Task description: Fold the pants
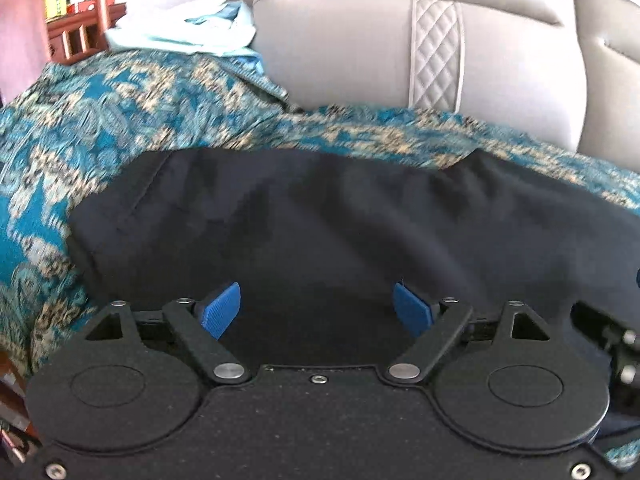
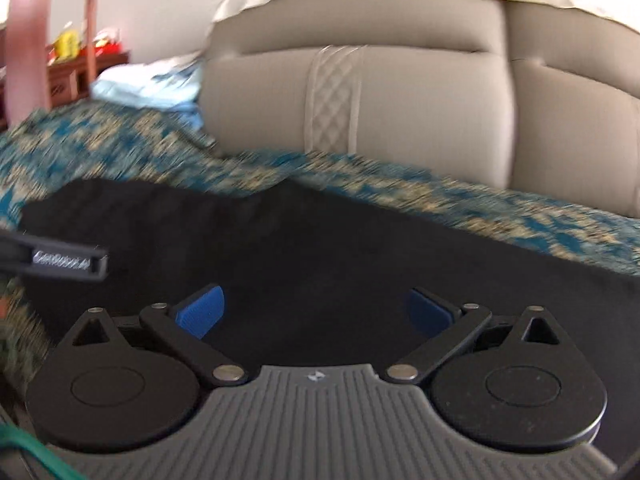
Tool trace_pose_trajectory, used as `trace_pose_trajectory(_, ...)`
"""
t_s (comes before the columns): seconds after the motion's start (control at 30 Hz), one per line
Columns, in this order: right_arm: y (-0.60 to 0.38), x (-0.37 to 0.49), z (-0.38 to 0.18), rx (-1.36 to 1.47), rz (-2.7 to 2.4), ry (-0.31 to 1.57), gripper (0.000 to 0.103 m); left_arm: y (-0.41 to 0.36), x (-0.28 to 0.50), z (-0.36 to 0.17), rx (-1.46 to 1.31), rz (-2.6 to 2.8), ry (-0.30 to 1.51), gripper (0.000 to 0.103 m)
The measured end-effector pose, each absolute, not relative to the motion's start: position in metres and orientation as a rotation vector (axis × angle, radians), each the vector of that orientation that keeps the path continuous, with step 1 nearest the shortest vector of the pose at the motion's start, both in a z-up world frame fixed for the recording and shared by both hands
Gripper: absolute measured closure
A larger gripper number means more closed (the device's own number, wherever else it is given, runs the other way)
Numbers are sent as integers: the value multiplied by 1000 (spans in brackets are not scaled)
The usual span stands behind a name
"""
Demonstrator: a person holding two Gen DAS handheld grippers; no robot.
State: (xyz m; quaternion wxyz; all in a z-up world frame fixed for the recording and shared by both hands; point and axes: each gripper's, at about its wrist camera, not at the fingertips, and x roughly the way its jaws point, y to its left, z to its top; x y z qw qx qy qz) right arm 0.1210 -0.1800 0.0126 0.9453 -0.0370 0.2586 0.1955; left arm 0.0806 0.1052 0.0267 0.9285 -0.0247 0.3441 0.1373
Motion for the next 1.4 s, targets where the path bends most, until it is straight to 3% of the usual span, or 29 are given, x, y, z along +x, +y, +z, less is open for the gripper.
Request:
trace_pose_trajectory(0.43, -147, 86, -9, -234, 493, 517, 0, 135, 52, 9, -91, 318, 710, 8)
trace_pose_trajectory(0.8, -155, 76, -12, -231, 528, 502, 0, 136, 48, 7, -83, 312, 708, 5)
trace_pose_trajectory(1.4, -284, 79, 2, 57, 133, 521, 0, 140, 49, 4, -75, 284, 700, 0)
